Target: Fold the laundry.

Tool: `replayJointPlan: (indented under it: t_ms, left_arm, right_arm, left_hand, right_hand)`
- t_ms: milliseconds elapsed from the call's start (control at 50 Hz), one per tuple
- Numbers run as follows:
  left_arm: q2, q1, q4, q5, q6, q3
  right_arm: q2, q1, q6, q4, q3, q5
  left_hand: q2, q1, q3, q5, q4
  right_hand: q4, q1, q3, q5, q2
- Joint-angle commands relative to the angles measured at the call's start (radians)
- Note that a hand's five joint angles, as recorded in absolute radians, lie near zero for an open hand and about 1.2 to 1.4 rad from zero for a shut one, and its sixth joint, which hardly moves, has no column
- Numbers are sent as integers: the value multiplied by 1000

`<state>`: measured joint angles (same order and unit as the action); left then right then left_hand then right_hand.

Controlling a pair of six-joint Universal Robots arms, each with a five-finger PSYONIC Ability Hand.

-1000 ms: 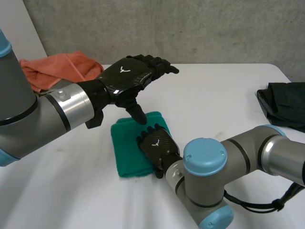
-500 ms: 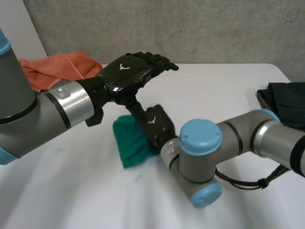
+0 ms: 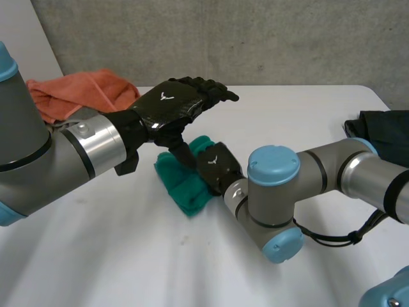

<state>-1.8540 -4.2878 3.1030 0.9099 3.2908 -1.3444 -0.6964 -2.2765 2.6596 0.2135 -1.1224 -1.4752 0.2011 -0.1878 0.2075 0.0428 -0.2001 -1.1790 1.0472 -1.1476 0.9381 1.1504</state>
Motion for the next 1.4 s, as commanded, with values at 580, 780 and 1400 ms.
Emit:
replayJointPlan:
  t_ms: [580, 780, 1400]
  left_arm:
    - [47, 37, 20, 1, -56, 31]
    - [27, 48, 29, 1, -56, 2]
    - [44, 52, 34, 7, -62, 25]
  right_arm:
    - [-66, 864, 77, 181, 171, 222]
    - [167, 1037, -3, 152, 205, 500]
    - [-247, 1145, -360, -140, 263, 7]
  left_hand:
    - [-26, 12, -32, -42, 25]
    - [-26, 12, -32, -42, 25]
    - [-23, 9, -29, -39, 22]
  right_hand:
    - [-217, 349, -249, 284, 246]
    - [64, 68, 32, 3, -35]
    - [1005, -873, 973, -938, -976]
